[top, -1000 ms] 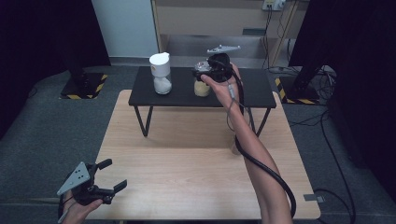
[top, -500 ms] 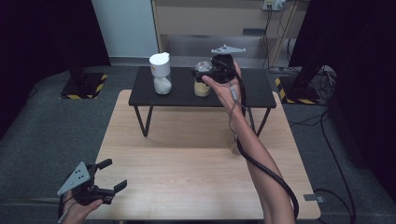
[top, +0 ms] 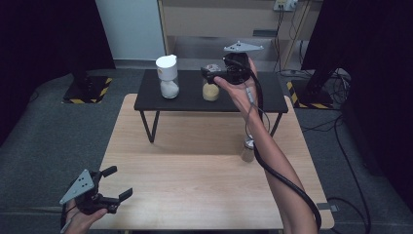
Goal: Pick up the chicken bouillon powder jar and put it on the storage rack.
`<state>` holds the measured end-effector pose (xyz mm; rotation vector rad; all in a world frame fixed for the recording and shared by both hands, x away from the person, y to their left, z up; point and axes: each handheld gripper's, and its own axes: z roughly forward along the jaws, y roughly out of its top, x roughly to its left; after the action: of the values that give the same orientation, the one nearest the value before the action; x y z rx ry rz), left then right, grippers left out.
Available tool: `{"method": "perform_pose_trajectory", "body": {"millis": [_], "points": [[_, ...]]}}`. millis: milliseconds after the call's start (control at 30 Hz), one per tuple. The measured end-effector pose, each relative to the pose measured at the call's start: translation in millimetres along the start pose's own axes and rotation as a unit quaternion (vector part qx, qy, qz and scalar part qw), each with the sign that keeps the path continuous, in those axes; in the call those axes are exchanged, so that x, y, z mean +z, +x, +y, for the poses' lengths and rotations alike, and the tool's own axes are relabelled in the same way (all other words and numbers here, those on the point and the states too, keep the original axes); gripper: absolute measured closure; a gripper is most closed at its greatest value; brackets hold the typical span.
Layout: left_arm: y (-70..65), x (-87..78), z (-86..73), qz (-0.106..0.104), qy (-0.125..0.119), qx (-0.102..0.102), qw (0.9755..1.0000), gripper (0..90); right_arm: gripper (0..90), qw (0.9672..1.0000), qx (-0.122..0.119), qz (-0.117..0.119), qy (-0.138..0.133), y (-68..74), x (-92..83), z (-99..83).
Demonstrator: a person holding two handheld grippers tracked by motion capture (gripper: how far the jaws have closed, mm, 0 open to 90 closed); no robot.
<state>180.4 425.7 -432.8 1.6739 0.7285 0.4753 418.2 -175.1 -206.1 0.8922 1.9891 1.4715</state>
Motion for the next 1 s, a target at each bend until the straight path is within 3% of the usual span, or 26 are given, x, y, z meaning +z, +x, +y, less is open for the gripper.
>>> {"method": "perform_pose_trajectory", "body": {"millis": [333,767,1000], "points": [[0.2,-0.4,0.1,0.0,0.0,-0.001,1.0,0.0,7.6,0.9994,-0.011,0.03,-0.017,2.5,-26.9,2.8],[0.0,0.2,0.3,0.0,0.001,-0.001,1.0,0.0,7.5,0.996,-0.048,0.068,-0.031,13.3,-75.8,-1.0],[-0.2,0.4,0.5,0.0,0.002,-0.002,1.0,0.0,7.5,0.9935,-0.059,0.089,-0.039,18.2,-103.5,-14.3]]}}
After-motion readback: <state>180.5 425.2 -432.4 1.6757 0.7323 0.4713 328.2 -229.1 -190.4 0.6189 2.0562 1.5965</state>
